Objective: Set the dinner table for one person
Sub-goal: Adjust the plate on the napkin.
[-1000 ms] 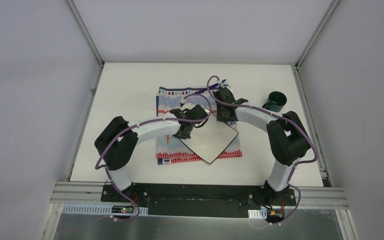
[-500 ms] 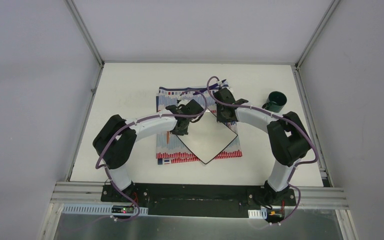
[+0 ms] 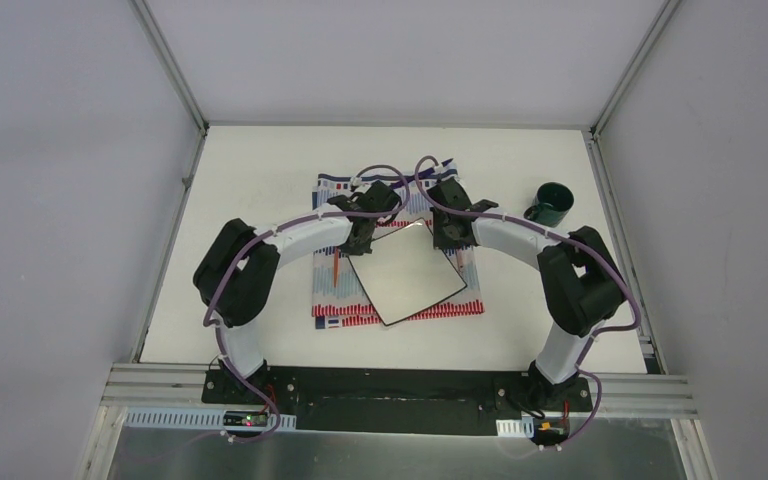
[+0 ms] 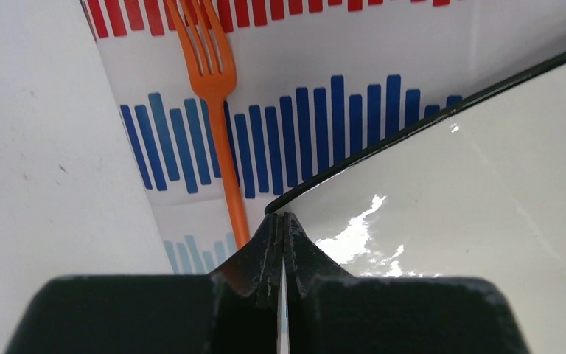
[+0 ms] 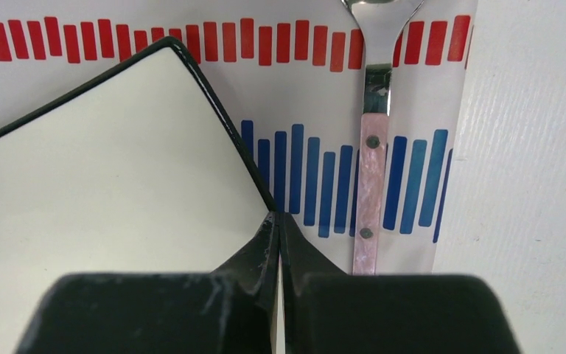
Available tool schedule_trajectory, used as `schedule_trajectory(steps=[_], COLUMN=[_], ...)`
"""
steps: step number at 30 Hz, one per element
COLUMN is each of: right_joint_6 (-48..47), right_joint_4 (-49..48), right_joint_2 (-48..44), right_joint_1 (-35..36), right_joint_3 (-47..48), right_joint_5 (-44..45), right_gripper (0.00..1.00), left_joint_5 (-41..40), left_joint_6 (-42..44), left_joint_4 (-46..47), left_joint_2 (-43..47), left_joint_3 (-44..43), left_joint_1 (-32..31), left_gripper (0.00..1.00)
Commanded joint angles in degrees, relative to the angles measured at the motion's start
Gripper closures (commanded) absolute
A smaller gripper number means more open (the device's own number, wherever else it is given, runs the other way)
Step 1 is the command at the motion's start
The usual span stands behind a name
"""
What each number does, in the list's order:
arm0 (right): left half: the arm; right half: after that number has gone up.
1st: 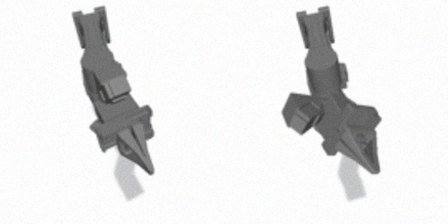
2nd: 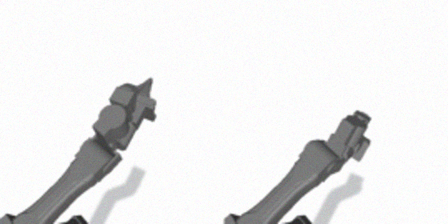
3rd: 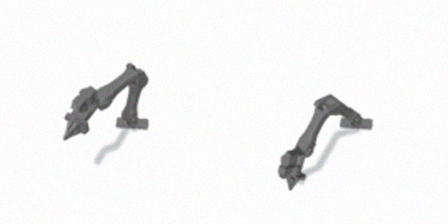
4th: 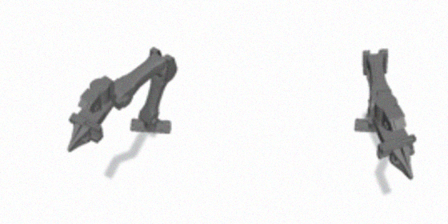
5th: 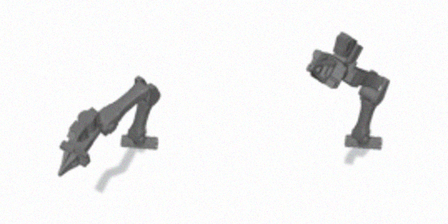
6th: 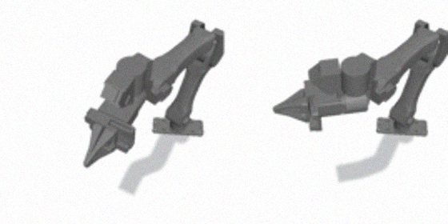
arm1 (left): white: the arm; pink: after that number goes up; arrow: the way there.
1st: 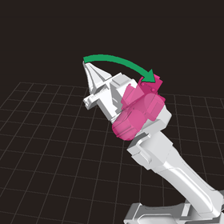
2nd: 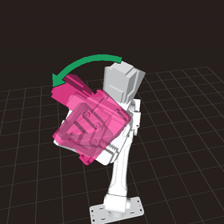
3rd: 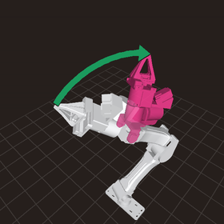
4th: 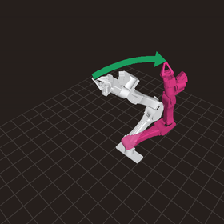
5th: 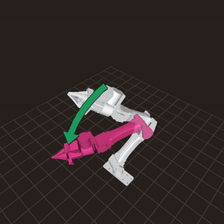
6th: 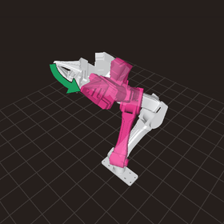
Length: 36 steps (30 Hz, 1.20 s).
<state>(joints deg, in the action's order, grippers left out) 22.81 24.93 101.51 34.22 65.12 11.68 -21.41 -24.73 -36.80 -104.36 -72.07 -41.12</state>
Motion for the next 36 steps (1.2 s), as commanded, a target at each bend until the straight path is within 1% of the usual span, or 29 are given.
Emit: schedule_trajectory(steps=[1,5,15,18,21,25,31,33,36], right_joint_6=[1.35,1.81,2.21,2.24,2.44,2.53,2.27,2.06,1.56], right_joint_4=[2.68,2.17,1.9,1.67,1.28,0.68,0.48,0.67,1.43], right_joint_2=[1.15,1.16,0.24,0.34,0.59,0.88,-0.69,-1.39,-2.13], right_joint_1=[0.5,0.49,0.5,0.5,0.47,0.47,0.48,0.44,0.5], right_joint_3=[-2.43,-2.95,-4.21,-4.38,-4.5,-4.55,-5.18,-5.14,-4.6], right_joint_5=[-2.34,-2.95,-2.71,-2.78,-3.04,-3.5,-3.32,-3.38,-3.63], right_gripper=[1.0,1.0,1.0,1.0,1.0,1.0,1.0,0.98,0.9], left_joint_5=[2.6,5.98,10.12,10.77,9.69,7.12,4.31,4.01,4.5], left_joint_6=[2.62,4.47,7.67,7.5,6.78,5.61,2.98,1.4,-0.81], left_joint_4=[9.67,11.15,10.48,10.24,10.22,8.98,-0.26,-2.0,-2.8], left_joint_2=[-4.85,-7.33,-13.09,-12.39,-9.35,-2.21,6.99,10.96,17.91], left_joint_3=[-1.41,-5.11,-15.75,-15.85,-13.59,-9.6,-10.26,-9.08,-5.44], left_joint_1=[3.39,4.41,5.35,5.35,5.27,5.19,5.18,5.18,5.18], left_gripper=[1.0,1.0,1.0,1.0,1.0,1.0,1.0,0.93,0.84])
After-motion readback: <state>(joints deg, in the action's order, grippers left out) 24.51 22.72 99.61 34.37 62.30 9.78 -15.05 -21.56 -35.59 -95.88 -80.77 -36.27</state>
